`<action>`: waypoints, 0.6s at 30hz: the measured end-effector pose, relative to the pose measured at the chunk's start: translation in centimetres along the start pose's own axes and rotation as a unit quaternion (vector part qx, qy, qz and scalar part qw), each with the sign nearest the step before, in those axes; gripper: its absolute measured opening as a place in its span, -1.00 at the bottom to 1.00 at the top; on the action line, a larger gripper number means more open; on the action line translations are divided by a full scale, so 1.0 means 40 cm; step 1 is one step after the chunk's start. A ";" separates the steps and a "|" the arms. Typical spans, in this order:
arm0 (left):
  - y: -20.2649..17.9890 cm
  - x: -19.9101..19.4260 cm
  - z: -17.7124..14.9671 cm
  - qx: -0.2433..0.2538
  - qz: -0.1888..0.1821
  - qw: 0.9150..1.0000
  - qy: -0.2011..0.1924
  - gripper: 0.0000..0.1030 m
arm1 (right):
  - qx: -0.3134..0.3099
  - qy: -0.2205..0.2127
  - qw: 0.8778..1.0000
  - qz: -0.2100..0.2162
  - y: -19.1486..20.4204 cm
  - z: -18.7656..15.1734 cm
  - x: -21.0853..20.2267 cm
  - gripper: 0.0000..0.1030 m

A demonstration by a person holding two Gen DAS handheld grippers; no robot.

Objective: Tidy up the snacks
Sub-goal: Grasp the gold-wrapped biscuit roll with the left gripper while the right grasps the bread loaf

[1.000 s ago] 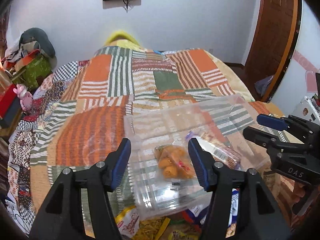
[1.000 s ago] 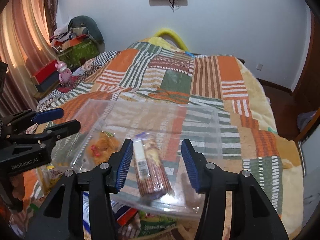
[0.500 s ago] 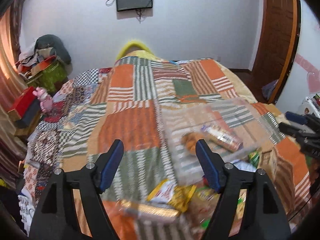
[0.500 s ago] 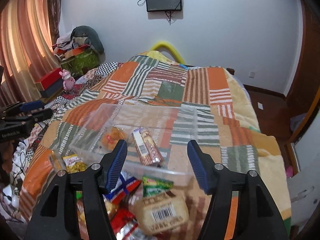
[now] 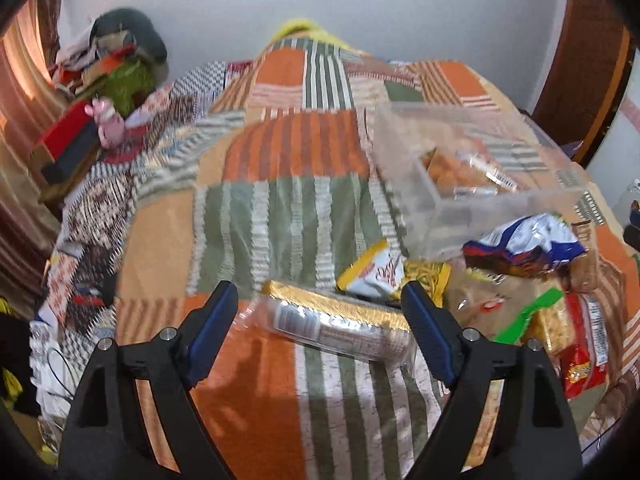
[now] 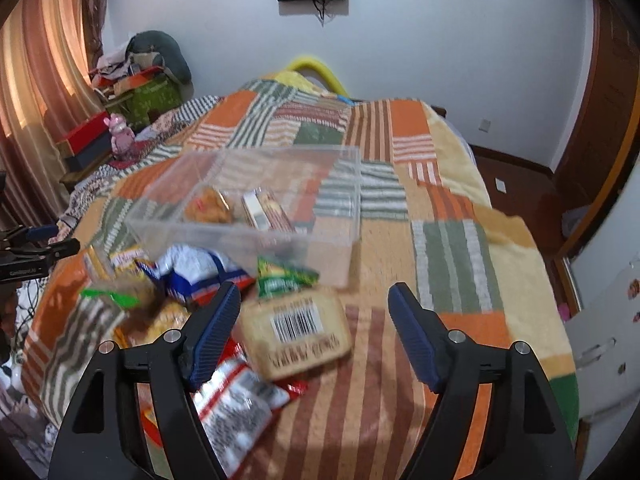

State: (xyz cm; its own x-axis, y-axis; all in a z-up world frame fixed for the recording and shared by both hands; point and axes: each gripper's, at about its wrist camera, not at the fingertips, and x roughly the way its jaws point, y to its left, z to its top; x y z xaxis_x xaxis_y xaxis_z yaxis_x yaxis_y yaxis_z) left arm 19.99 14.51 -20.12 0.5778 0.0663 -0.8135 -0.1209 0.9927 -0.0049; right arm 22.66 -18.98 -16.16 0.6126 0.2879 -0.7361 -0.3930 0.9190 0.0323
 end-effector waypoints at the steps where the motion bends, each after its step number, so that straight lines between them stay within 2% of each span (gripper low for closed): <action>1: -0.005 0.012 -0.003 -0.004 -0.003 1.000 0.003 0.63 | 0.002 0.005 1.000 0.000 -0.002 -0.007 0.007 0.54; 4: -0.010 0.054 -0.014 -0.023 -0.006 1.000 0.018 0.63 | 0.000 0.015 1.000 -0.001 -0.002 -0.024 0.019 0.66; 8: -0.016 0.097 -0.032 -0.035 0.002 0.999 0.034 0.63 | -0.009 0.032 0.999 0.007 0.007 -0.045 0.046 0.71; 14: -0.014 0.082 -0.060 -0.015 0.004 1.000 0.021 0.65 | -0.013 0.053 0.998 0.010 0.016 -0.052 0.096 0.72; 18: 0.003 0.070 -0.068 -0.013 0.002 1.000 0.026 0.66 | -0.014 0.061 0.998 0.020 0.020 -0.048 0.118 0.74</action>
State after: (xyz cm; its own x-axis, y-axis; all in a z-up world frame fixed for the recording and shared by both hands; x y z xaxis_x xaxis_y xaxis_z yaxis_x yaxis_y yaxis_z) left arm 19.40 14.54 -23.99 0.5347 0.0635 -0.8427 -0.1436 0.9895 -0.0166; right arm 23.90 -17.40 -20.92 0.5086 0.2869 -0.8118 -0.4349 0.8993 0.0453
